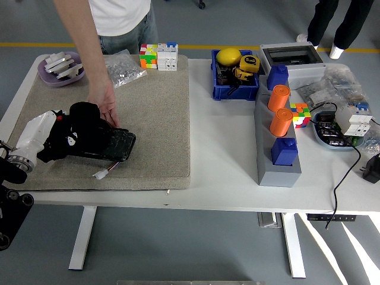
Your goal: Pick the rag up,wipe the panel,place it on the desk
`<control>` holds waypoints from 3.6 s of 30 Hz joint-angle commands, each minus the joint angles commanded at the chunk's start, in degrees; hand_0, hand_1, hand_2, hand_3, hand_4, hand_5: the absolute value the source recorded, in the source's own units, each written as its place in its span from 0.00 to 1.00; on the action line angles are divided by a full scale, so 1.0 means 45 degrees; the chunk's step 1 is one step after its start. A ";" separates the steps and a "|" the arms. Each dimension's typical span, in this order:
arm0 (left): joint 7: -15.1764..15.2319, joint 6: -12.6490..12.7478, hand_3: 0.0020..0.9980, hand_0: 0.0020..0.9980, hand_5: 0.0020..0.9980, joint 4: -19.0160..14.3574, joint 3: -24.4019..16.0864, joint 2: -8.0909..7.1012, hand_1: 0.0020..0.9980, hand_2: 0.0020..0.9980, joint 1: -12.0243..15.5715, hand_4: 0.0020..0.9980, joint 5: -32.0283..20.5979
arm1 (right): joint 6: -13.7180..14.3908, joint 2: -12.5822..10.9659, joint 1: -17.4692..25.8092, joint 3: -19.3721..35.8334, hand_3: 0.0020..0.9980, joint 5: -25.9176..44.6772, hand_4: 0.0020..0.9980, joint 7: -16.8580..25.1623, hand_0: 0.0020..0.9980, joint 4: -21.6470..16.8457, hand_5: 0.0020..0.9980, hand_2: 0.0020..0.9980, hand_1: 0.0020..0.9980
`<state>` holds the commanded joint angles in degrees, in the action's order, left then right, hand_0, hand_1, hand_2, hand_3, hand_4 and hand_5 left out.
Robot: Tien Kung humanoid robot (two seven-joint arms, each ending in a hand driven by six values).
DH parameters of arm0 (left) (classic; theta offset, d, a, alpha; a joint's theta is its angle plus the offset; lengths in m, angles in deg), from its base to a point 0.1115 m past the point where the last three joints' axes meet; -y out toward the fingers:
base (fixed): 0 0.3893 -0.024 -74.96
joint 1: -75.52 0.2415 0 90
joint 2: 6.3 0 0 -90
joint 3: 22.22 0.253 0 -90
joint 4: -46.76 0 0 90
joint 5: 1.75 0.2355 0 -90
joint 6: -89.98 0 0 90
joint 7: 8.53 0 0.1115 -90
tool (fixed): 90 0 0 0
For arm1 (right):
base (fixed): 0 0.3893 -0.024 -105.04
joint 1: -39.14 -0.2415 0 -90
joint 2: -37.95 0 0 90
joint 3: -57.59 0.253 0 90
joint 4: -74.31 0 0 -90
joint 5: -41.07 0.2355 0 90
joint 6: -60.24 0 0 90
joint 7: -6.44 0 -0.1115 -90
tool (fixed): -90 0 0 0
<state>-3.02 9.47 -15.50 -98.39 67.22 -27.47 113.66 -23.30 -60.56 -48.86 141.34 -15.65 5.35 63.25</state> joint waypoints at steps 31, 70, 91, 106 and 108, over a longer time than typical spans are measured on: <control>-0.0452 0.0024 0.44 0.28 0.00 -0.2057 0.3080 -0.0043 0.24 0.53 -0.0113 0.00 0.0034 | -0.0030 -0.0036 -0.0002 0.0270 0.62 -0.0288 0.99 -0.0014 0.72 -0.0064 0.52 0.67 0.66; 0.0107 0.0296 0.44 0.29 0.00 0.0966 -0.0437 -0.0564 0.26 0.53 0.0044 0.03 0.0275 | -0.0012 -0.0123 0.0025 0.0398 0.62 -0.0582 0.99 -0.0030 0.72 -0.0515 0.52 0.67 0.65; 0.0283 0.0292 0.44 0.29 0.00 0.1974 -0.1919 -0.0684 0.27 0.52 0.0001 0.03 0.0583 | -0.0044 -0.0080 0.0052 0.0309 0.62 -0.0495 1.00 -0.0049 0.73 -0.0436 0.53 0.67 0.65; 0.0174 0.0355 0.44 0.29 0.00 0.1349 -0.1613 -0.0554 0.28 0.52 0.0133 0.02 0.0749 | -0.0071 0.0017 0.0207 -0.0300 0.62 0.0210 1.00 -0.0230 0.73 0.0166 0.53 0.67 0.65; 0.0127 0.0356 0.44 0.29 0.00 0.1062 -0.1374 -0.0491 0.28 0.52 0.0171 0.02 0.0732 | -0.0070 0.0039 0.0208 -0.0254 0.62 0.0173 1.00 -0.0257 0.73 0.0166 0.53 0.67 0.65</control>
<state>-2.45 11.07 -10.72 -104.58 65.01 -26.70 116.95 -23.61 -60.38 -47.92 140.20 -14.87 4.19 64.00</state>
